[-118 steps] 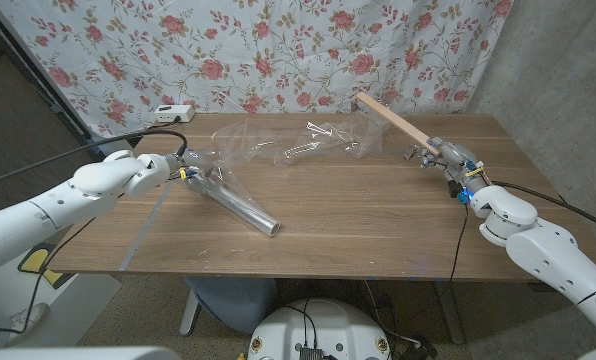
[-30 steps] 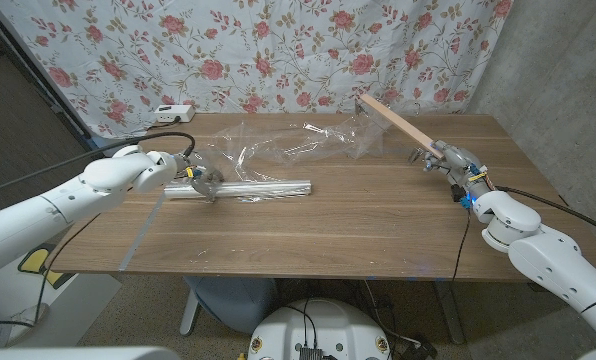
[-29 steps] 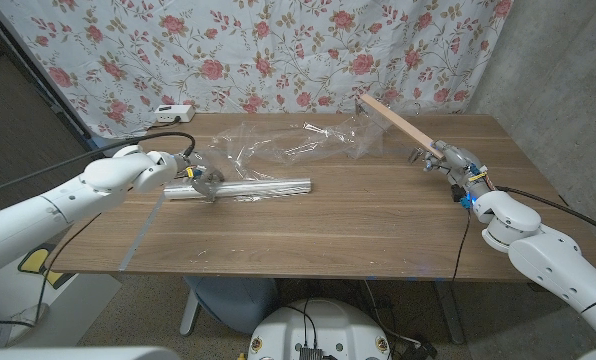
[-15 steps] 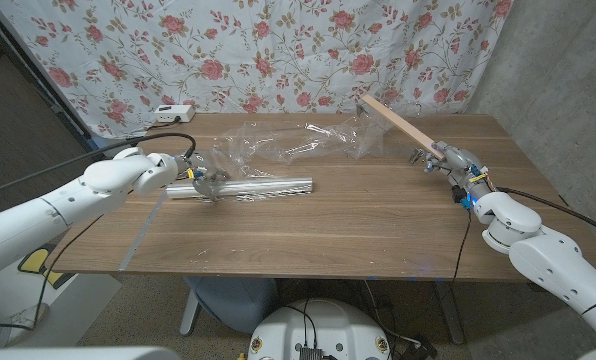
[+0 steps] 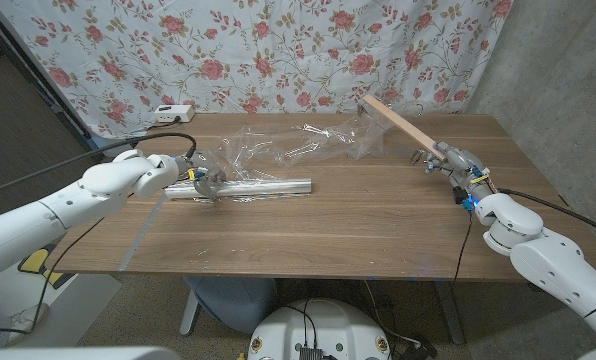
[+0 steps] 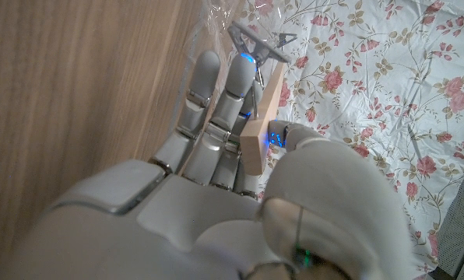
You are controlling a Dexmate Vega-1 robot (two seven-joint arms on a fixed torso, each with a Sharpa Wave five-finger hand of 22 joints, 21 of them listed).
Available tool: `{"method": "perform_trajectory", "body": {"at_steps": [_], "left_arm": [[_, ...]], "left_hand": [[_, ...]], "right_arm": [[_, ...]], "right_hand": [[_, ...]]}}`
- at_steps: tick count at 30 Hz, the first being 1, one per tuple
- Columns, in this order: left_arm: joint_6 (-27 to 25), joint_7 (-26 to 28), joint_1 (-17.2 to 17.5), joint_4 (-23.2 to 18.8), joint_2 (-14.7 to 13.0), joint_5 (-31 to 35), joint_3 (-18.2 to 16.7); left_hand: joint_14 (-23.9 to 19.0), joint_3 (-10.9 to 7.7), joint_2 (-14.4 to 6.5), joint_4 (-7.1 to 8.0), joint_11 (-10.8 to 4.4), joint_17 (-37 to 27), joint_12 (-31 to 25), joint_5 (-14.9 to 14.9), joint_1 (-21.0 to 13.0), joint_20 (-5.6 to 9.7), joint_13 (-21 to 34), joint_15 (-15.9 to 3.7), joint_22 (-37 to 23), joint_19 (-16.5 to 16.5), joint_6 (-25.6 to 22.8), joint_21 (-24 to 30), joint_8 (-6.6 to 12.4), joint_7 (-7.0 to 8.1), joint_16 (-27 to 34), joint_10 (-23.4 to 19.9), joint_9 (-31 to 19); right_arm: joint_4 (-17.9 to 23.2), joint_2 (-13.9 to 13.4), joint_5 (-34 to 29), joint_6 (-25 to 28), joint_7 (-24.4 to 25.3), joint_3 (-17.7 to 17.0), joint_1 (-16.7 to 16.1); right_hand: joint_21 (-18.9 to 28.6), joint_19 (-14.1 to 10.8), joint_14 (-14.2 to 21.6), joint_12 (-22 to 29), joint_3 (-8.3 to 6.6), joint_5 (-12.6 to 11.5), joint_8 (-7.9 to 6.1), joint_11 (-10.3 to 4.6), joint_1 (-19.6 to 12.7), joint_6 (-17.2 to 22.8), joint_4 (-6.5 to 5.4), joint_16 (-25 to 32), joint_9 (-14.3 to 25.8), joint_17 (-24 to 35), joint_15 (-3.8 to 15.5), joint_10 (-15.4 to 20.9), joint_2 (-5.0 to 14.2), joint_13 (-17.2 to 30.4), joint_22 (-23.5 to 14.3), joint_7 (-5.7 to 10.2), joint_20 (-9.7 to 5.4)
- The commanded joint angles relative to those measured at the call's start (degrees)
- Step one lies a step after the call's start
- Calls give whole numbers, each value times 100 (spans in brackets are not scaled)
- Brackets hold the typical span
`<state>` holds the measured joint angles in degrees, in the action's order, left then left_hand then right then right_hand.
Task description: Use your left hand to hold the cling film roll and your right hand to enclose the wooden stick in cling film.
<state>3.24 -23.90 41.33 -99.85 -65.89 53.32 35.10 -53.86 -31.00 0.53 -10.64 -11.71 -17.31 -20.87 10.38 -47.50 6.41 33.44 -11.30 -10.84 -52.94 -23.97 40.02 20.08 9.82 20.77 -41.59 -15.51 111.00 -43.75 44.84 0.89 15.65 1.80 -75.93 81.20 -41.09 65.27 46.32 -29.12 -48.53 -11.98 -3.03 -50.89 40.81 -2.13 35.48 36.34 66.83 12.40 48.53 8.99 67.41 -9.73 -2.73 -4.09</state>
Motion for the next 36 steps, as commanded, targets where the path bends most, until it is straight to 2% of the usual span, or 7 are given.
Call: {"method": "perform_trajectory", "body": {"at_steps": [1, 9, 13, 16, 20, 26, 36], "left_arm": [[-110, -127, 47, -34, 66, 31, 53], [-231, -259, 8, -55, 111, 136, 104], [-286, -489, -35, -97, 141, 420, 237], [-287, -529, -30, -44, 203, 181, 171], [-268, -459, -23, -19, 207, 229, 202], [-526, -509, 68, -7, 324, -120, 112], [-535, 94, 335, 92, 299, -1121, -147]], "left_hand": [[-966, 101, -242, 42, -8, -328, -451, 93, -742, 241, 422, -236, -61, -384, -87, 337, 64, 12, 322, -194, -201], [-1644, 211, -397, 70, -30, -664, -1502, 203, -1650, 484, 1501, -228, -122, -529, -58, 921, 12, -9, 411, -396, -577], [-1269, 474, -290, 315, -10, -294, -1239, 156, -1071, 391, 1070, -224, -28, -385, -34, 1081, -106, 73, -218, -93, -644], [-588, 660, -87, 530, -13, 115, -592, 80, -181, 73, 508, -196, 63, 24, 159, 893, -232, 137, -865, 399, -606], [-813, 493, -216, 232, -7, -3, -600, 120, -467, 93, 441, -230, 51, 95, -177, 824, -113, 14, -700, 87, -589], [-1542, 478, -406, 37, -41, -978, -1577, 328, -2011, 306, 1496, -218, -84, 216, -1142, 1248, 946, -6, -64, -650, -1452], [-1540, 577, -394, 136, 34, -2000, -1685, 688, -2176, 321, 2071, -193, -164, 548, -1244, 1970, 2259, -2, 246, -610, -3058]], "right_arm": [[68, 28, -21, -28, 46, -57, -75], [93, 49, -53, -34, 83, -75, -98], [105, 60, -58, -13, 110, -78, -97], [104, 66, -57, -2, 114, -76, -99], [112, 81, -67, -16, 127, -86, -115], [144, 99, -78, -35, 155, -120, -167], [197, 139, -112, -36, 230, -146, -190]], "right_hand": [[18, 17, 17, 33, -1655, -25, -50, -408, -15, 681, 885, 5, 15, 25, 23, 404, 90, 120, -19, 678, -299], [15, 33, -3, 14, -1653, -22, -51, -409, -16, 676, 884, -6, 21, 17, 21, 431, 92, 77, -20, 678, -295], [13, 22, -2, 40, -1656, -24, -60, -403, -15, 690, 882, -6, 28, 14, 22, 414, 93, 129, -17, 691, -301], [11, 23, 3, 40, -1656, -24, -58, -411, -15, 682, 883, -3, 31, 15, 23, 411, 92, 130, -16, 690, -300], [10, 30, 0, 24, -1654, -24, -57, -399, -14, 675, 882, -4, 35, 14, 22, 422, 90, 98, -18, 687, -293], [10, 24, 14, 39, -1654, -26, -52, -410, -13, 681, 882, 10, 23, 26, 23, 418, 90, 124, -17, 692, -294], [10, 22, -4, 34, -1654, -24, -53, -402, -15, 681, 883, -1, 26, 17, 20, 408, 92, 119, -17, 695, -297]]}}
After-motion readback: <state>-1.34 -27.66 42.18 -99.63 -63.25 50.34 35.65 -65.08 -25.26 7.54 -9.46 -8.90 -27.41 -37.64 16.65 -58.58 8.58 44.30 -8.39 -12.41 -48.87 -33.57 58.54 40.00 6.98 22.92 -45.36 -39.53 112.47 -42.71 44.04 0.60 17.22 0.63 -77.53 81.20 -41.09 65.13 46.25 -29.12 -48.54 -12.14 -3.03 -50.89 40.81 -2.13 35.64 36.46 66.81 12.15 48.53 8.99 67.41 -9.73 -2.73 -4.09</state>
